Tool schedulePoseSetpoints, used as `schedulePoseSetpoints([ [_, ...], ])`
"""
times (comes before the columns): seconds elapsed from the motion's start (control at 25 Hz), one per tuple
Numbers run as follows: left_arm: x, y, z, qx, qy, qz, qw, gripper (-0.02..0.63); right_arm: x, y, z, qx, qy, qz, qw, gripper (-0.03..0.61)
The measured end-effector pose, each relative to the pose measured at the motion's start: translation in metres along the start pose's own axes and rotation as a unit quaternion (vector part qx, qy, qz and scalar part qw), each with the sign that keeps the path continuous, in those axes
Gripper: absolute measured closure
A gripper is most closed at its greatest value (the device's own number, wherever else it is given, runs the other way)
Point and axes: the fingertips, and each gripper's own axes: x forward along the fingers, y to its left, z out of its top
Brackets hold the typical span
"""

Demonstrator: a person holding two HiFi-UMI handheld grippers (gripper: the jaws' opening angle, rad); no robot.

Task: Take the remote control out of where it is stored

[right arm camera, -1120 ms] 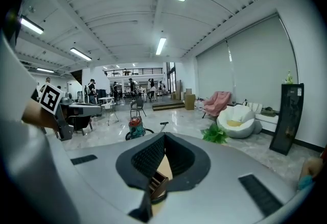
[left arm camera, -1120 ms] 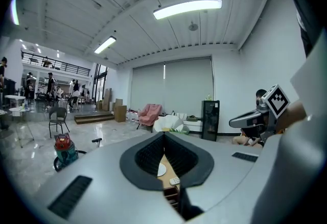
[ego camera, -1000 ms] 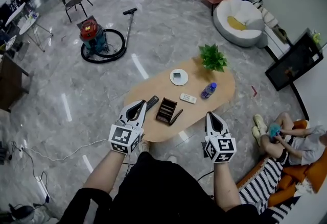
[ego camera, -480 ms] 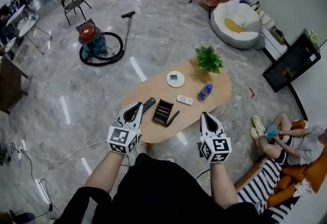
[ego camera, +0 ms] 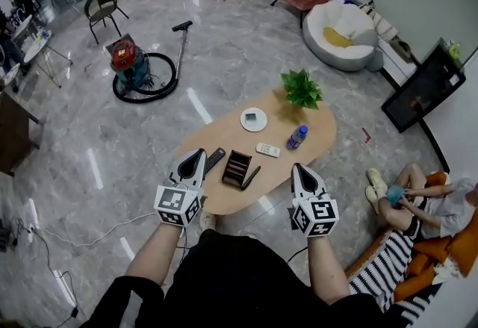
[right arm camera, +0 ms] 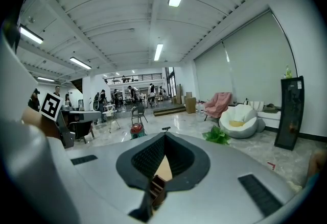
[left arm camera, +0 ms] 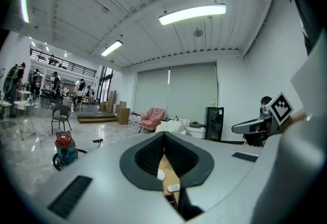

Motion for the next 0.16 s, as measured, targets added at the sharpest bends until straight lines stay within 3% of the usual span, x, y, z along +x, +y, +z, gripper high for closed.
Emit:
schedulePoseSetpoints([
  [0.16,0.0008,0.0001,-0.0018,-0.001,0.003,-0.003,1.0000,0.606,0.0022,-0.0031,-0.0015,0.008,0.004,-0.002,1.000,0.572],
])
